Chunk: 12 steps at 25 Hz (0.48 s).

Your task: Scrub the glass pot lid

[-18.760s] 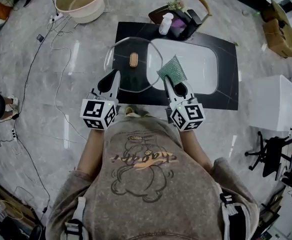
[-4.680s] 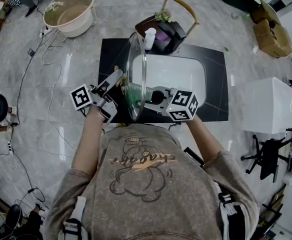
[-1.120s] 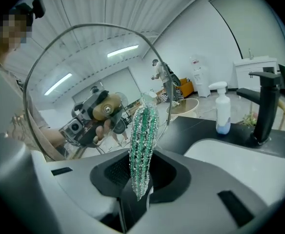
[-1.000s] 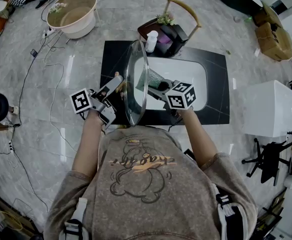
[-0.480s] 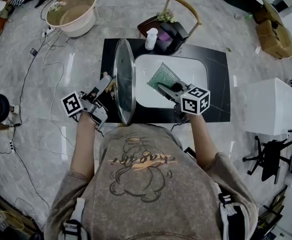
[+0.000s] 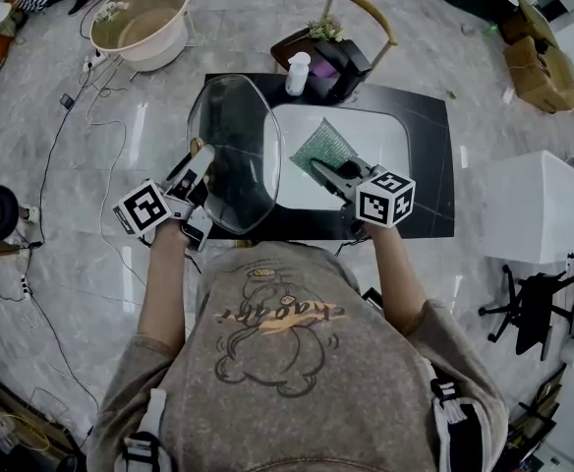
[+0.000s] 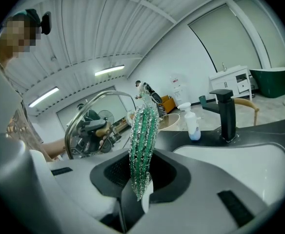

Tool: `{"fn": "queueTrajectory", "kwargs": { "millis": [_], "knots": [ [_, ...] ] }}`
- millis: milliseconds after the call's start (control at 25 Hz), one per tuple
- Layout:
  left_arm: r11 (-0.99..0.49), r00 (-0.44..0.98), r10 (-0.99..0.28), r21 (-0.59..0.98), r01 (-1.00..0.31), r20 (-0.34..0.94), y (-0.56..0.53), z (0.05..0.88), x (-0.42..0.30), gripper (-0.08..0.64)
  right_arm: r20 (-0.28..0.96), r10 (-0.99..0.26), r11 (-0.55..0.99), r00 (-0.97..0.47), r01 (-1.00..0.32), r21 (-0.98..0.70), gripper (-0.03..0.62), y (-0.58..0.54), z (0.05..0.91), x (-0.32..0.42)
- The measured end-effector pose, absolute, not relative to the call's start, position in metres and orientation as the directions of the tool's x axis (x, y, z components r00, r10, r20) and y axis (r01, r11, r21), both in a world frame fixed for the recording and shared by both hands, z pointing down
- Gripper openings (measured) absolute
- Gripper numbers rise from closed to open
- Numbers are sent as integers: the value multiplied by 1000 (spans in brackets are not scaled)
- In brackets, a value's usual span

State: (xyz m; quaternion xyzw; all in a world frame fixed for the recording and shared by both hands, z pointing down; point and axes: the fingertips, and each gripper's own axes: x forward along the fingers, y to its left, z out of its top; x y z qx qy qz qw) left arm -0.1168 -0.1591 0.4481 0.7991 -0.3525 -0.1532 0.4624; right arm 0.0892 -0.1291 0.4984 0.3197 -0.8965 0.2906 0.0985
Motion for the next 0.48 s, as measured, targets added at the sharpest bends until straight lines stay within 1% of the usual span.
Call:
{"fn": "queueTrajectory", "kwargs": {
  "millis": [160, 280, 480],
  "knots": [
    [-325, 674, -702, 739, -591, 230, -159, 458, -119, 172, 362, -524, 617, -771, -636, -463, 95, -129, 501, 88],
    [-348, 654, -700, 663, -663, 287, -160, 455, -118, 172, 356, -533, 610, -767, -641, -466, 94, -129, 501, 89],
    [-405, 605, -694, 484, -776, 390, -163, 452, -113, 172, 355, -546, 597, -759, -650, -470, 94, -129, 503, 92]
  ]
}}
